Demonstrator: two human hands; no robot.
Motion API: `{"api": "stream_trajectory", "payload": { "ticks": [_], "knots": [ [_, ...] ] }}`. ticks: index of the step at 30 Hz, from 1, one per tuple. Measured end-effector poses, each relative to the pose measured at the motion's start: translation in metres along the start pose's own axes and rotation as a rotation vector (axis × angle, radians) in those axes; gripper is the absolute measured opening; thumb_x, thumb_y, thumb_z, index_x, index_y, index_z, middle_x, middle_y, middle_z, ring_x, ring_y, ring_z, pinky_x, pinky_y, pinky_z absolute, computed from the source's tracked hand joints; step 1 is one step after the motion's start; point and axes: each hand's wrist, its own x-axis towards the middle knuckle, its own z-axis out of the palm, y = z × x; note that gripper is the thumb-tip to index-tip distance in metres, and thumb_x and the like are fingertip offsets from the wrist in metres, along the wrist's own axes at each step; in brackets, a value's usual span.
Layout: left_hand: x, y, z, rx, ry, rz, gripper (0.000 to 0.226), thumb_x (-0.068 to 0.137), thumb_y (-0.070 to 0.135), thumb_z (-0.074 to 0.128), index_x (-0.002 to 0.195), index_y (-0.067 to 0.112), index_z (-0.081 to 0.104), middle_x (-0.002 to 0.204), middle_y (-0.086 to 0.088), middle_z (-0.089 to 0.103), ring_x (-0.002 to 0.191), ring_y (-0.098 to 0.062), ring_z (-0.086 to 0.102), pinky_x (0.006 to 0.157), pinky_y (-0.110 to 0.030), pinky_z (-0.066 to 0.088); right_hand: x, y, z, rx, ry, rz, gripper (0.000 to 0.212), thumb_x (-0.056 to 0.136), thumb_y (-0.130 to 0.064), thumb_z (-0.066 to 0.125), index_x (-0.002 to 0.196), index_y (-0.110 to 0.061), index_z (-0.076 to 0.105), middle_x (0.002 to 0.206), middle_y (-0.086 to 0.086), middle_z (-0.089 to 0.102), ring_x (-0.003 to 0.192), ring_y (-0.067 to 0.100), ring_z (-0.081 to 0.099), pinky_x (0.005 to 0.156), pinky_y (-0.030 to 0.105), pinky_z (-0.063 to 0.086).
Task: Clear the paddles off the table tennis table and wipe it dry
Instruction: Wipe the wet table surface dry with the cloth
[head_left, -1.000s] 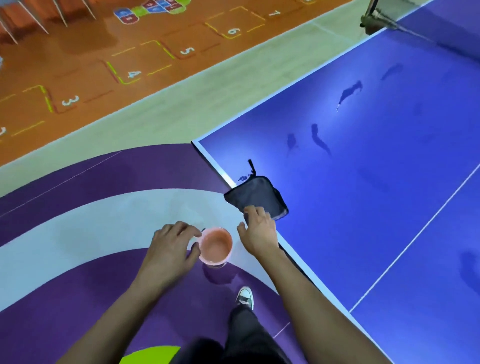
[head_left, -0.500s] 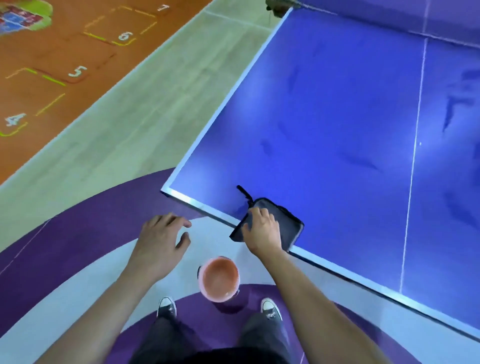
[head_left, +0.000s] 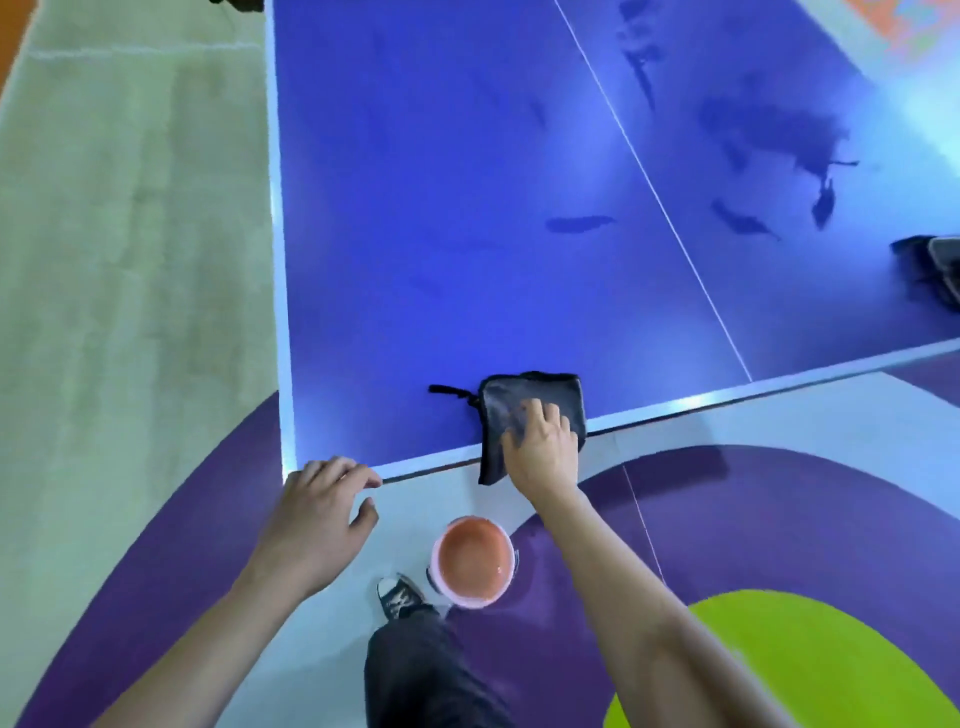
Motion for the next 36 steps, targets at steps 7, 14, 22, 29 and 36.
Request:
{"api": "stream_trajectory", "payload": {
  "ticks": [7,14,22,29,36],
  "knots": [
    [0.064,-0.066,-0.027,0.074,-0.119,0.102,0.048,0.086,0.046,0.030,0.104,0.027,0.070,0.103,0.011,0.063,0.094,-0.022,0.060,0.087,-0.039,0.048,0.028,-0.024,0.078,-0.066,0.128,0.226,0.068,0.107,-0.050,0.026,0.164,-0.019,0.006,0.171,0.007,0.004,0.158,0.025,-0.001,0.126,0.053,-0.004],
    [0.132,-0.100,-0.043,0.156,-0.255,0.234,0.049,0.086,0.049,0.028,0.104,0.029,0.069,0.102,0.014,0.061,0.095,-0.019,0.058,0.085,-0.031,0.040,0.045,-0.022,0.080,-0.130,0.204,0.285,0.069,0.106,-0.054,0.028,0.164,-0.020,0.011,0.170,0.006,0.011,0.158,0.020,0.002,0.127,0.052,0.002],
    [0.229,-0.068,-0.020,0.186,-0.334,0.584,0.031,0.089,0.043,0.038,0.102,0.035,0.065,0.099,0.021,0.056,0.090,-0.012,0.056,0.082,-0.029,0.043,0.104,0.014,0.062,-0.102,0.244,0.395,0.064,0.106,-0.057,0.016,0.163,-0.029,0.006,0.171,-0.002,0.006,0.157,0.013,-0.003,0.127,0.049,0.000],
    [0.319,-0.039,0.012,0.137,-0.403,0.892,0.033,0.089,0.040,0.038,0.107,0.031,0.065,0.104,0.017,0.057,0.094,-0.015,0.054,0.087,-0.032,0.048,0.156,0.037,0.038,-0.103,0.375,0.706,0.069,0.097,-0.074,0.022,0.160,-0.046,0.014,0.171,0.001,0.008,0.157,0.015,-0.002,0.123,0.057,-0.012],
    [0.413,0.003,0.044,0.121,-0.188,1.156,0.053,0.091,0.030,0.044,0.138,0.012,0.060,0.135,-0.012,0.058,0.119,-0.033,0.058,0.099,-0.046,0.049,0.169,0.026,0.039,-0.026,0.401,0.957,0.073,0.094,-0.078,0.018,0.159,-0.048,0.004,0.171,-0.003,0.000,0.157,0.012,-0.007,0.123,0.057,-0.012]
  ]
}}
